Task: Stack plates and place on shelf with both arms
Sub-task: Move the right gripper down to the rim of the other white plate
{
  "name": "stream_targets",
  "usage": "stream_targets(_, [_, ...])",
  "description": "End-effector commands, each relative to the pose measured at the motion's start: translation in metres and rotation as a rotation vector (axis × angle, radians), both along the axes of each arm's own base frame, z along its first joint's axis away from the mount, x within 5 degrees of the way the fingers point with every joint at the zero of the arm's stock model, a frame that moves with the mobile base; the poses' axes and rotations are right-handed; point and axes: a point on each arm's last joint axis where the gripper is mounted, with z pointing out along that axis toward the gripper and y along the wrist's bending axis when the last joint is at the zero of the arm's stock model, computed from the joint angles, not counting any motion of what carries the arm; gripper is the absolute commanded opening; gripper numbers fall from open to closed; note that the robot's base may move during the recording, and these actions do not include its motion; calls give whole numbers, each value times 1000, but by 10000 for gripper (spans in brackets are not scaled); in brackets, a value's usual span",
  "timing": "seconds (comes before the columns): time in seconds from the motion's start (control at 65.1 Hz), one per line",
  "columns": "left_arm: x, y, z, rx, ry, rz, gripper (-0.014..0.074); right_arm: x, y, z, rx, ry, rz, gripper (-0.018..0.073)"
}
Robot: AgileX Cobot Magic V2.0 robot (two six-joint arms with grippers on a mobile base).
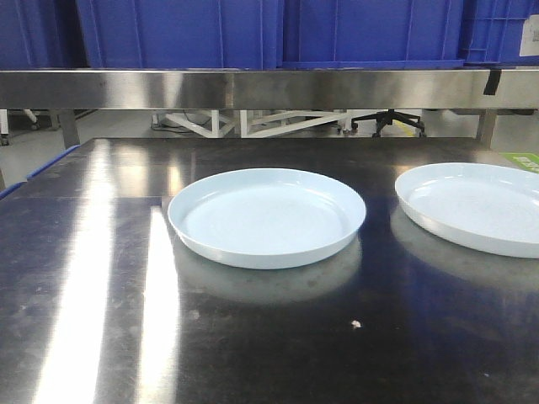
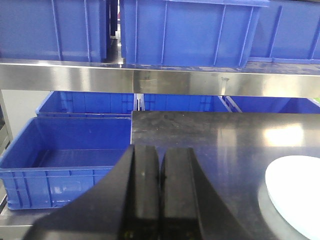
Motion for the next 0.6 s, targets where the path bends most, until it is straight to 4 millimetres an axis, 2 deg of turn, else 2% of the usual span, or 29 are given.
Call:
stream_targets(0.0, [0, 2, 18, -22, -102, 27, 82, 18, 0, 17, 20, -77, -22, 56])
stream_targets(0.154, [0, 2, 18, -22, -102, 27, 82, 44, -9, 15, 30, -35, -69, 56])
stream_targets(0.384, [0, 2, 18, -22, -102, 27, 82, 85, -42, 1, 45, 60, -191, 58])
stream_targets(0.584, [0, 2, 18, -22, -102, 27, 82, 124, -55, -11, 12, 171, -181, 60])
